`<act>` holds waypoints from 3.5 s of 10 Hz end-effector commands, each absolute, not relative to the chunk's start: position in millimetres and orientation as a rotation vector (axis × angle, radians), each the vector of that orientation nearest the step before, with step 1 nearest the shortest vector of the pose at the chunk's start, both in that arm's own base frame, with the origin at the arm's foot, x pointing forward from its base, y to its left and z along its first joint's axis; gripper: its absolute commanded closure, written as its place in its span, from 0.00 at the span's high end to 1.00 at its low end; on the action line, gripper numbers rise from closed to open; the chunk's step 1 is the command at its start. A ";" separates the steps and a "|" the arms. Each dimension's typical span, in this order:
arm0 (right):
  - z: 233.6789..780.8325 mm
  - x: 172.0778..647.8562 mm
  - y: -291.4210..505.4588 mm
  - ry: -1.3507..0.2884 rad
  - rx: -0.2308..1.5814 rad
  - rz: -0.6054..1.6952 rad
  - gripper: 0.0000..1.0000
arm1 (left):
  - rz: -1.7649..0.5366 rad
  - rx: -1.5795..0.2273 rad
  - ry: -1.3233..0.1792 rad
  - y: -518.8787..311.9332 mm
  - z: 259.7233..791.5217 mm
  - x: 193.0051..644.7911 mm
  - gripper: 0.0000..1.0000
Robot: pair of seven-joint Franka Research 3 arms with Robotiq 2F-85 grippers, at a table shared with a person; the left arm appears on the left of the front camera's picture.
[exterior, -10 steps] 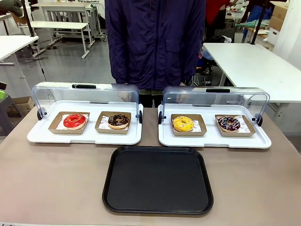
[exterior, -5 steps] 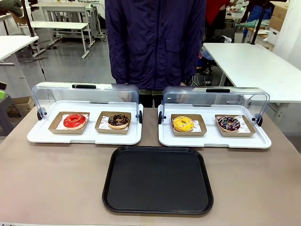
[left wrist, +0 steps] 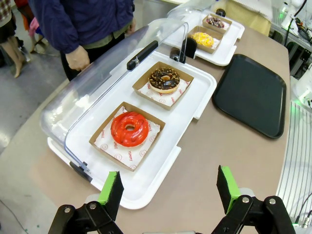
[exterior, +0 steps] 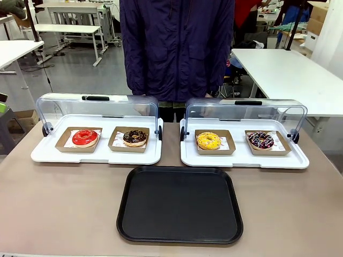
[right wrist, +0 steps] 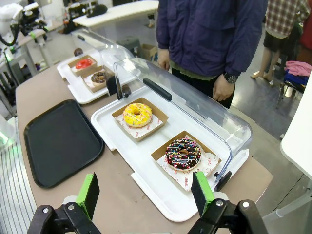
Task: Move the second donut from the left to the tray.
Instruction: Pick up the Paper togo box containing the Donut indicated by the person and place it on the Handle tray.
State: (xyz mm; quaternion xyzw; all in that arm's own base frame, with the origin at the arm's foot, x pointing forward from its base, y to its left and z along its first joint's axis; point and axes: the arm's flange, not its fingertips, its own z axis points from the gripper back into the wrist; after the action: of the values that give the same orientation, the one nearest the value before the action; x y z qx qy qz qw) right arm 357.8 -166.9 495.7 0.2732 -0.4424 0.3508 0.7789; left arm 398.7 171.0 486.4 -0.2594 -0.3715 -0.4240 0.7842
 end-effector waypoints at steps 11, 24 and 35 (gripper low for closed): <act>497.3 363.1 -167.9 -0.996 0.590 0.773 1.00 | -0.920 -0.573 -0.815 171.0 486.1 399.1 1.00; 497.3 363.1 -167.9 -0.996 0.590 0.773 1.00 | -0.920 -0.573 -0.815 171.0 486.1 399.1 1.00; 497.3 363.1 -167.9 -0.996 0.590 0.773 1.00 | -0.920 -0.573 -0.815 171.0 486.1 399.1 1.00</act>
State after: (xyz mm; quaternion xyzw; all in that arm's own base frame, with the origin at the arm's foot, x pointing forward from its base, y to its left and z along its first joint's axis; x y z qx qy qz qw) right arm 359.6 -168.1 497.1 0.2726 -0.4421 0.3516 0.7789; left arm 398.7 171.0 486.4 -0.2594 -0.3715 -0.4240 0.7842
